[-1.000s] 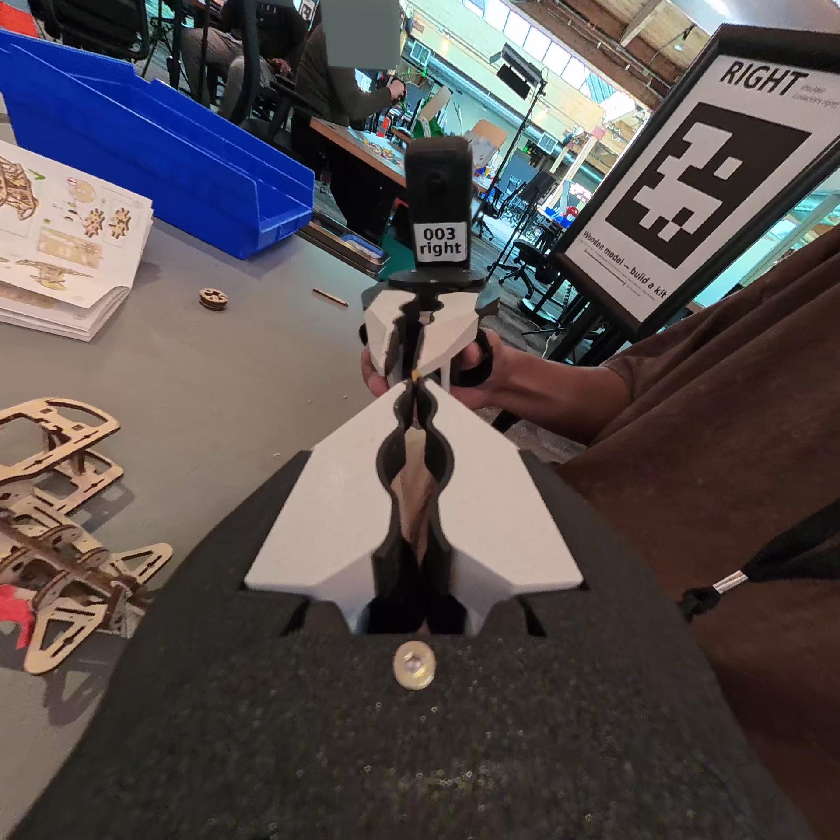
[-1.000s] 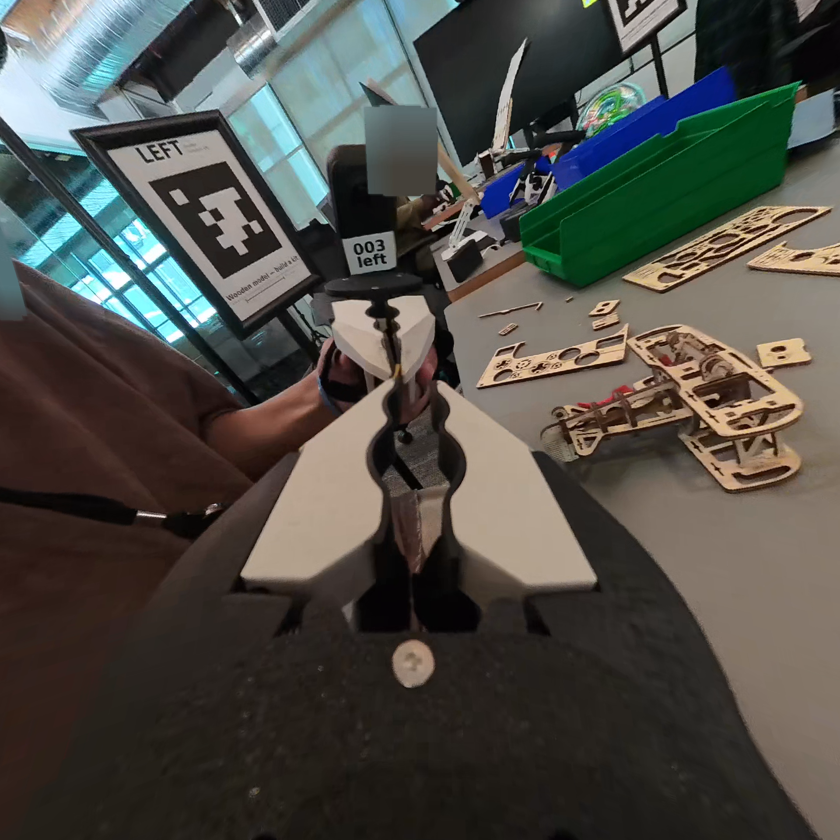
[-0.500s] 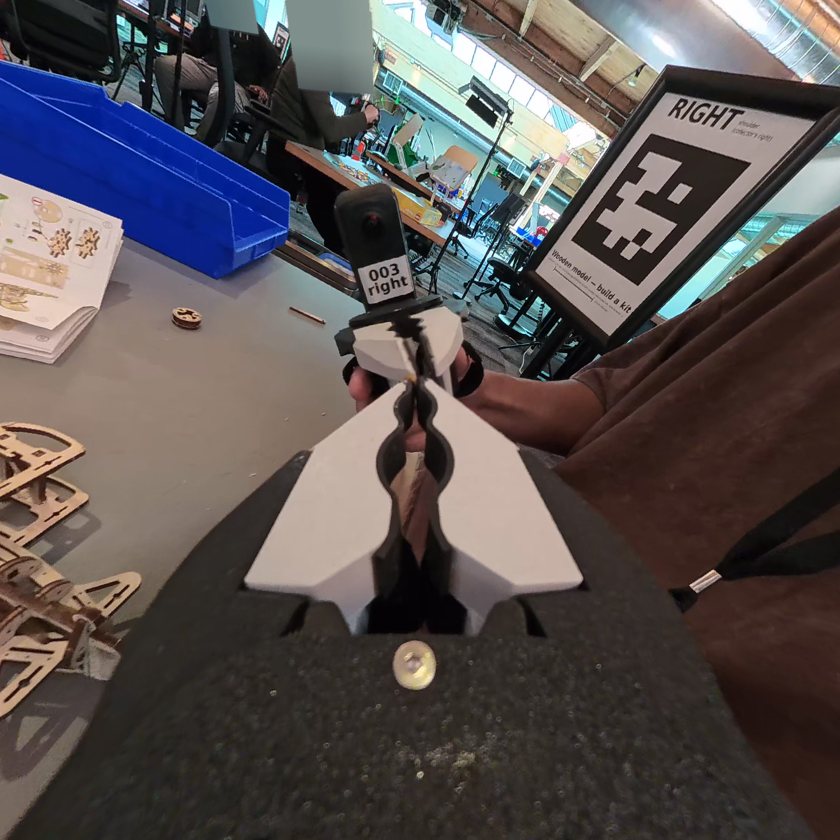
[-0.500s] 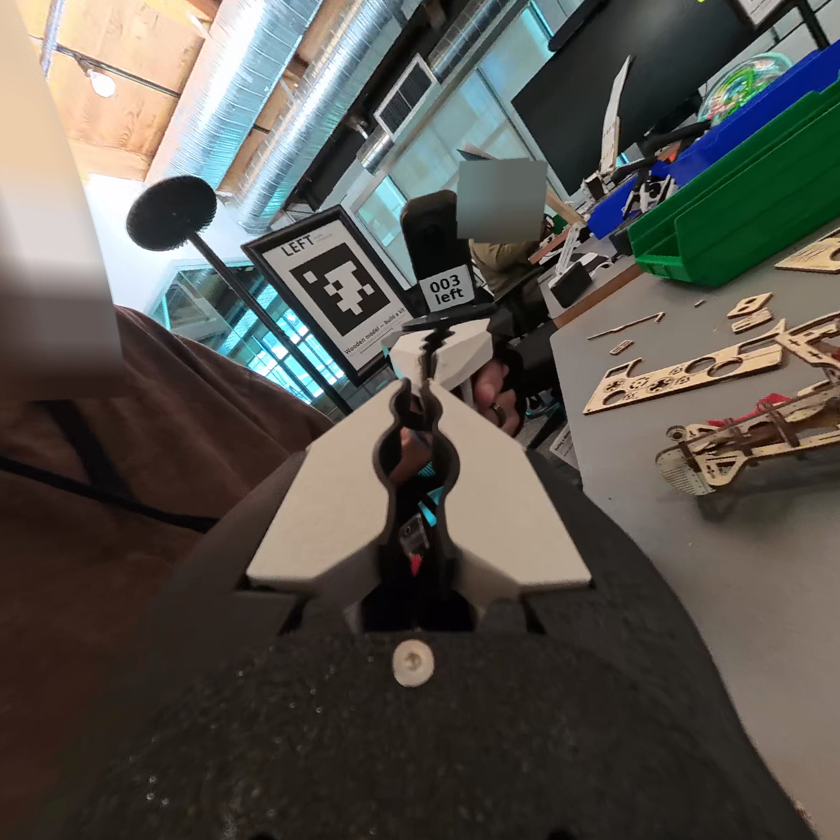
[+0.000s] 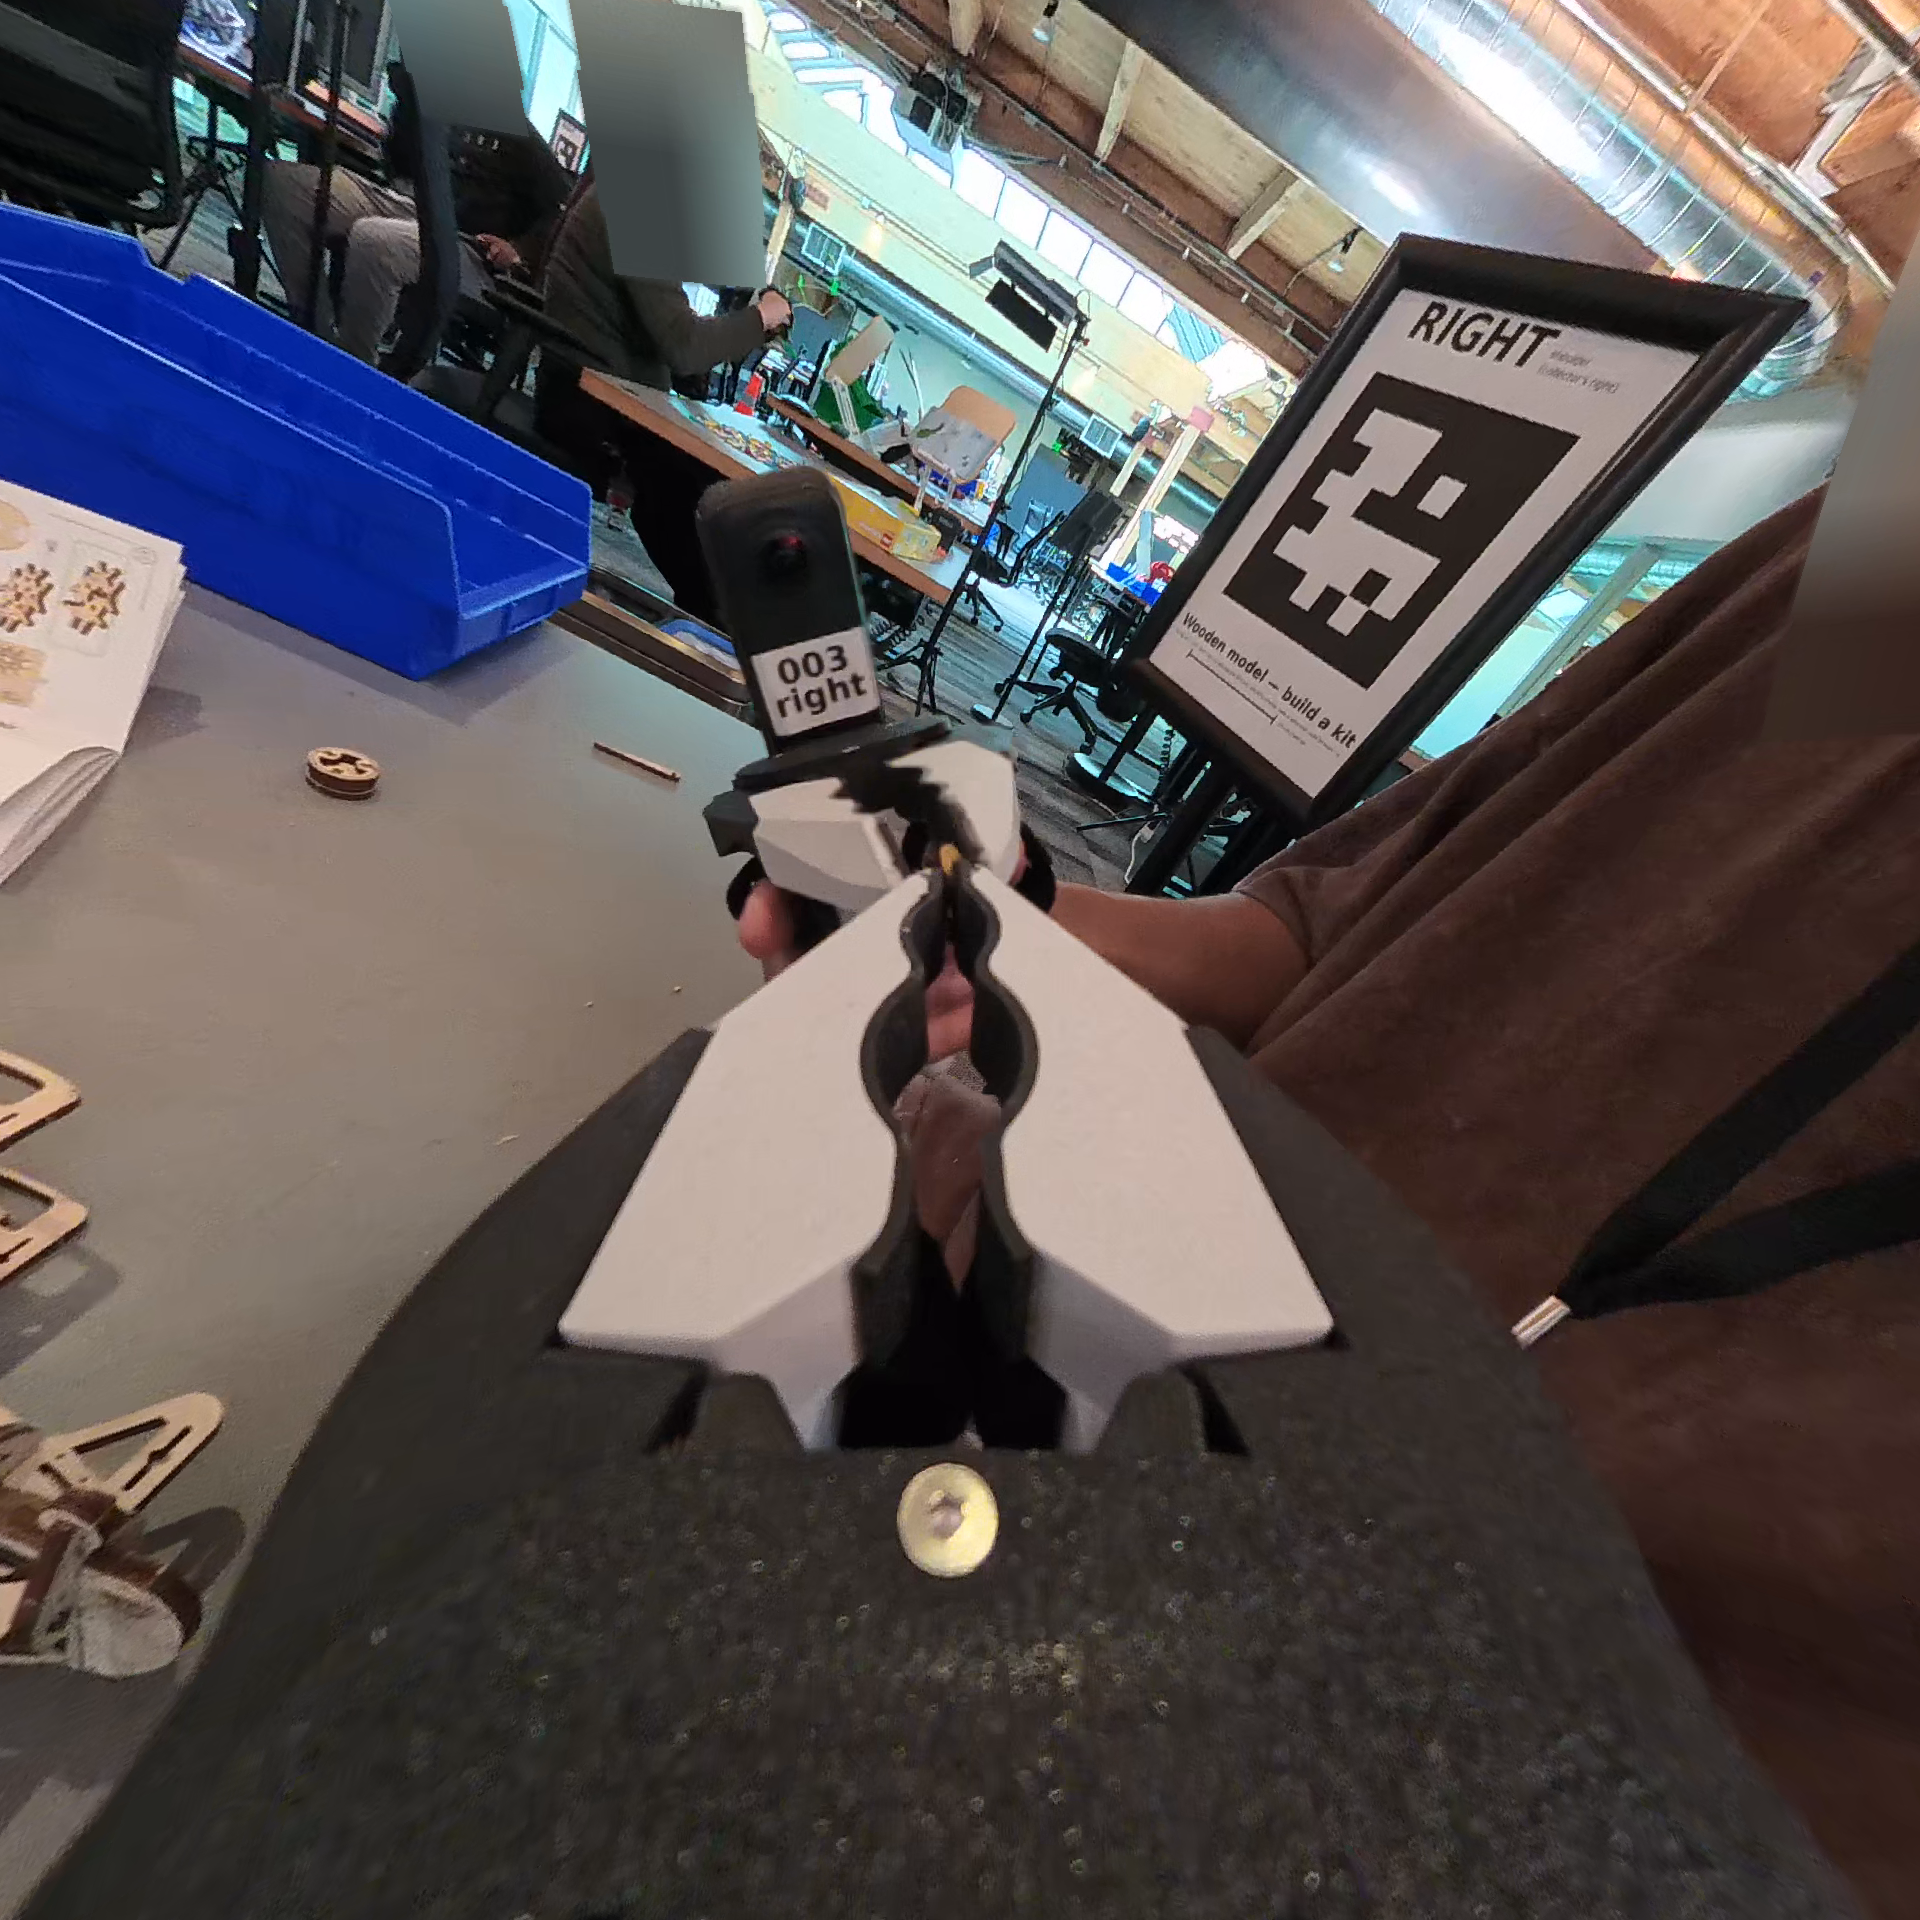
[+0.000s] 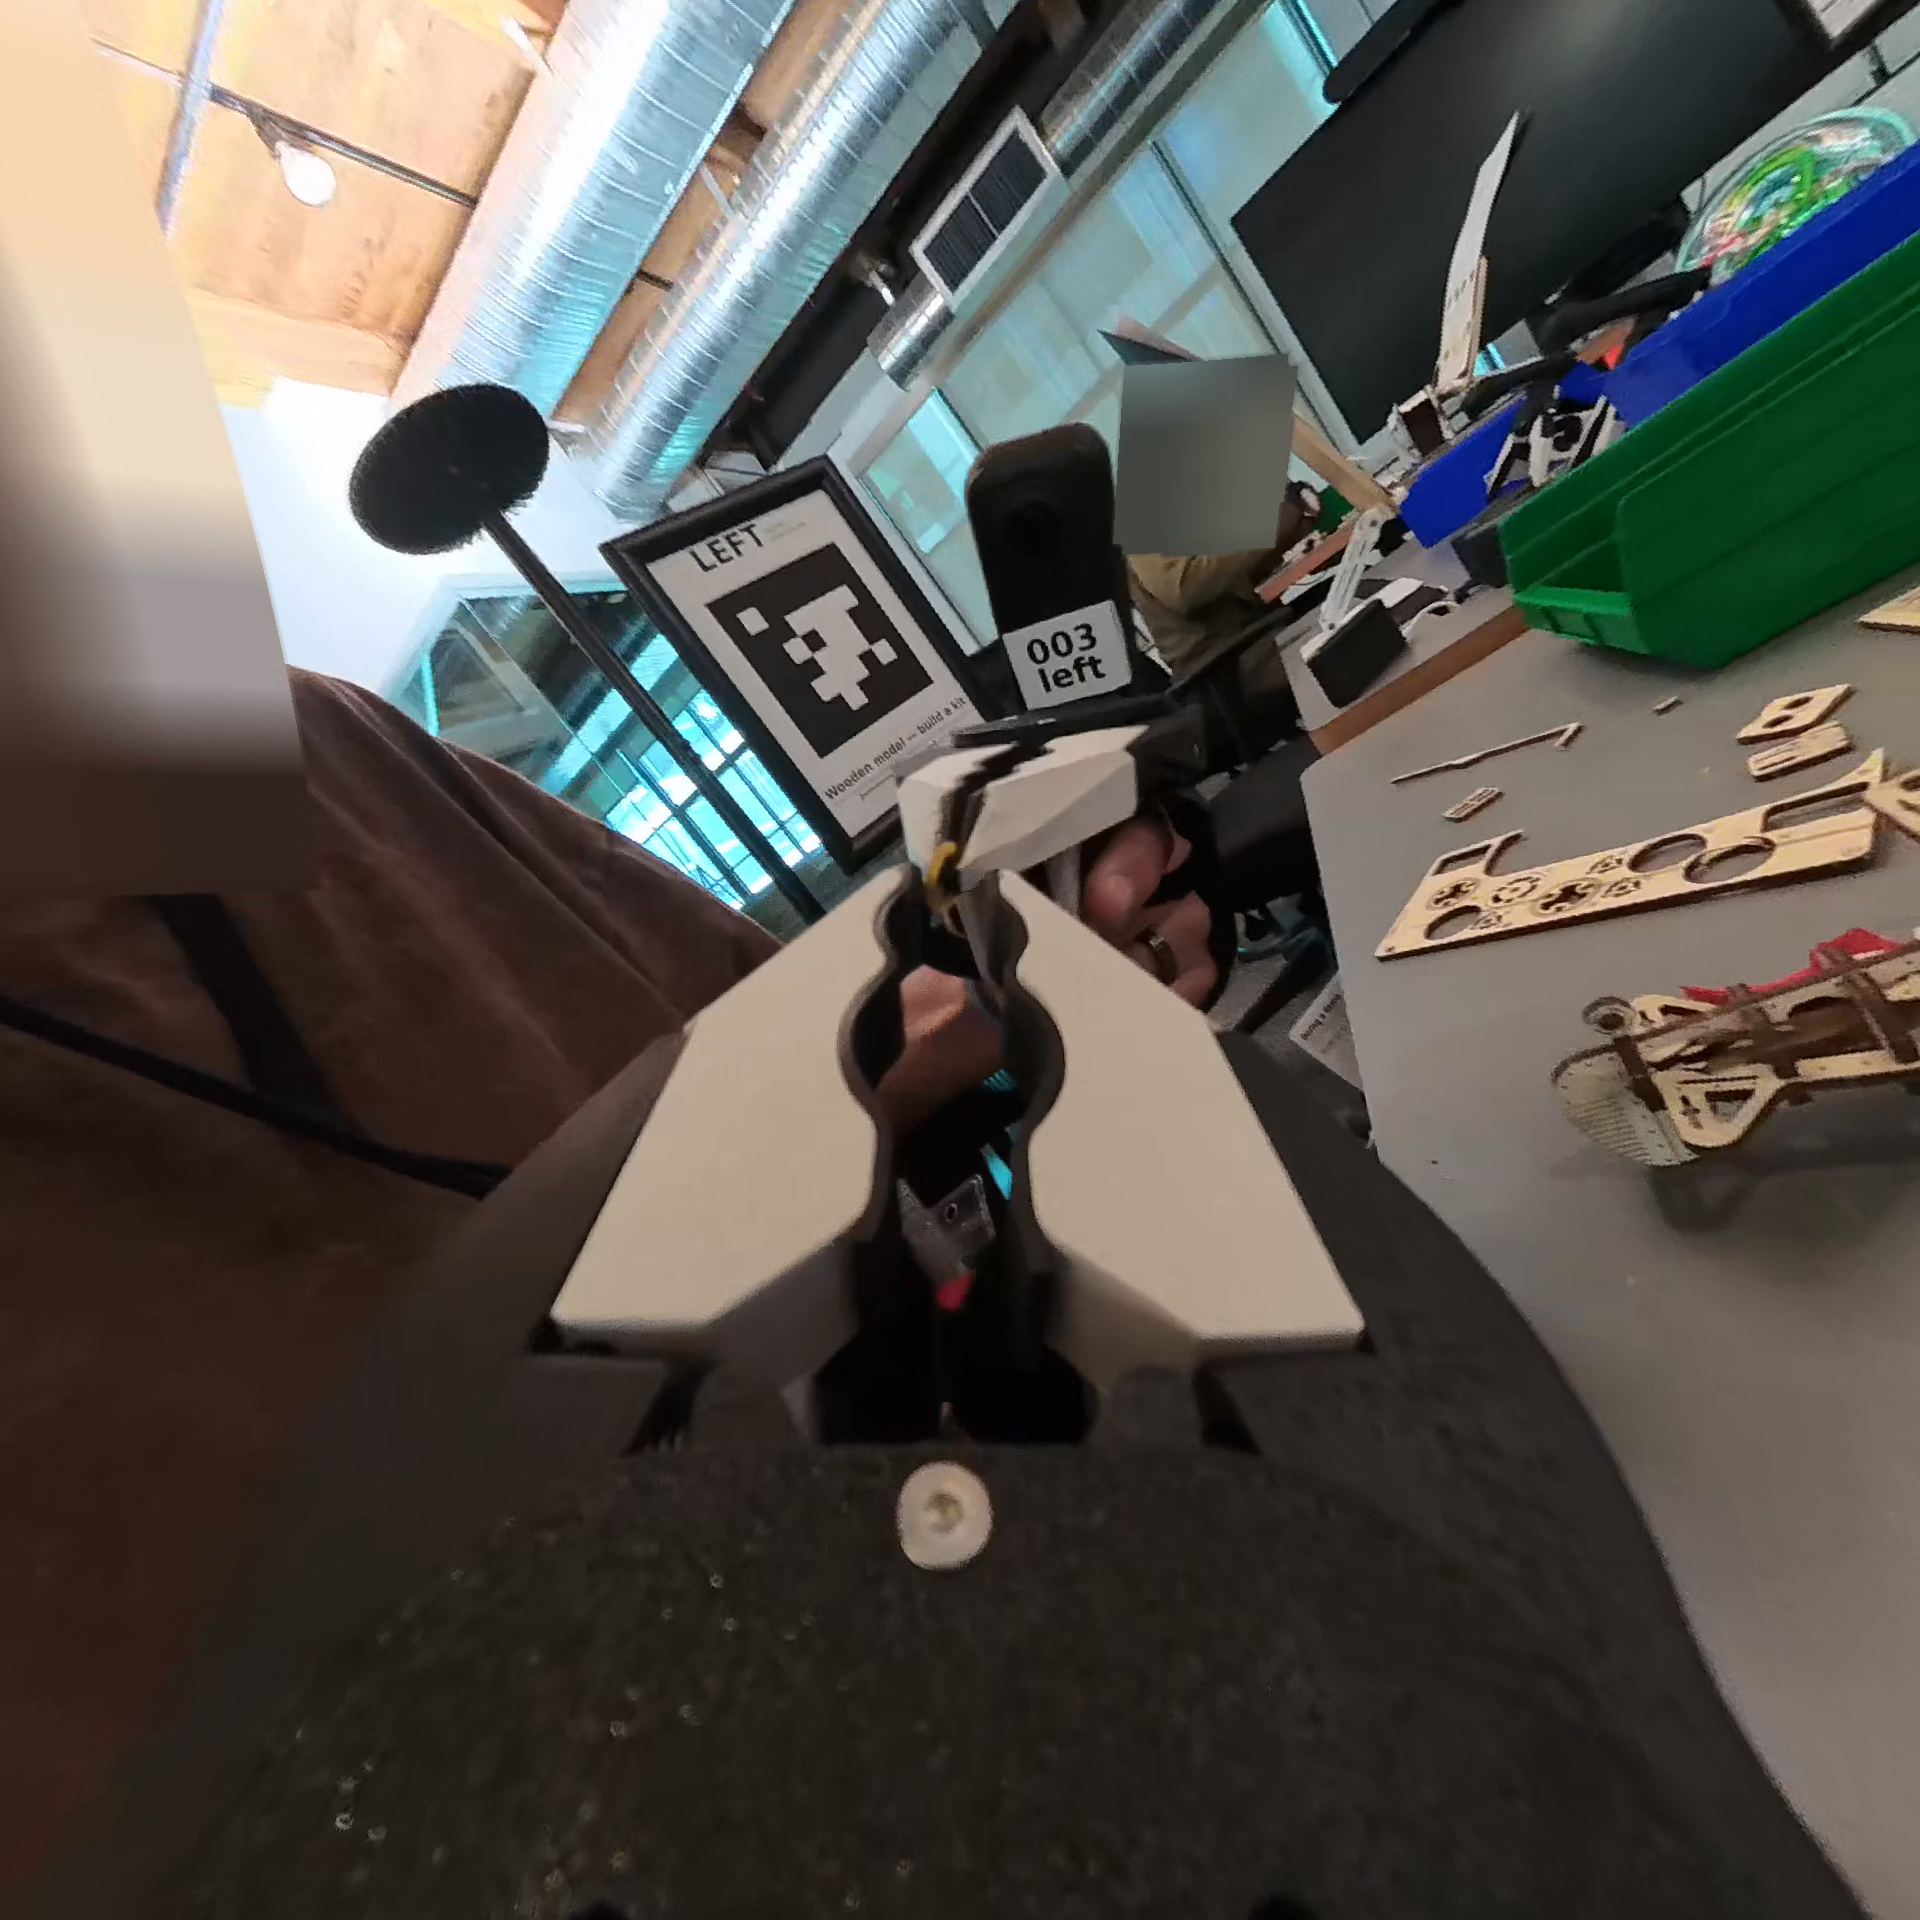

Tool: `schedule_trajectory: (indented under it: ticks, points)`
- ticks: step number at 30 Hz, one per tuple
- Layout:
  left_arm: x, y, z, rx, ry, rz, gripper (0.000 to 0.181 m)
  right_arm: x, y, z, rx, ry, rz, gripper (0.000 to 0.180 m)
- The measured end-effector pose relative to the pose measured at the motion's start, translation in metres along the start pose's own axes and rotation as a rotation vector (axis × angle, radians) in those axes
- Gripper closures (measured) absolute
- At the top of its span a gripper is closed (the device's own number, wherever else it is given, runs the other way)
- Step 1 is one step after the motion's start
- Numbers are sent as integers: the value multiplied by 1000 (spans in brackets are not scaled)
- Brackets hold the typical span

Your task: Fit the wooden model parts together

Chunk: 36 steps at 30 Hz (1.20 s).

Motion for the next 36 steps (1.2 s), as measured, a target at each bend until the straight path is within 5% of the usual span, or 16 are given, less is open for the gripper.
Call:
schedule_trajectory:
  ticks: [14, 21, 28, 36]
  points:
    - [1, -2, -1, 10, -25, 31, 181, -4, 6, 4, 32, 106, -151, 180]
    - [14, -7, -11, 90, -118, 182, 181, -16, 7, 5, 138, 444, -570, 180]
    - [18, -39, -23, 169, -141, 135, 181, -24, 23, 10, 84, 625, -859, 180]
    - [24, -53, 1, 79, -50, 66, 181, -14, 31, 19, 261, 1043, -874, 180]
Point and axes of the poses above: each gripper's, where its closed fingertips meet, y back along the fingers, z out of its top, x = y × z across the jaws, the point moved 6 cm from there along y, back along the fingers, and after that the axes turned 8 degrees about -x, right-handed, at the moved point
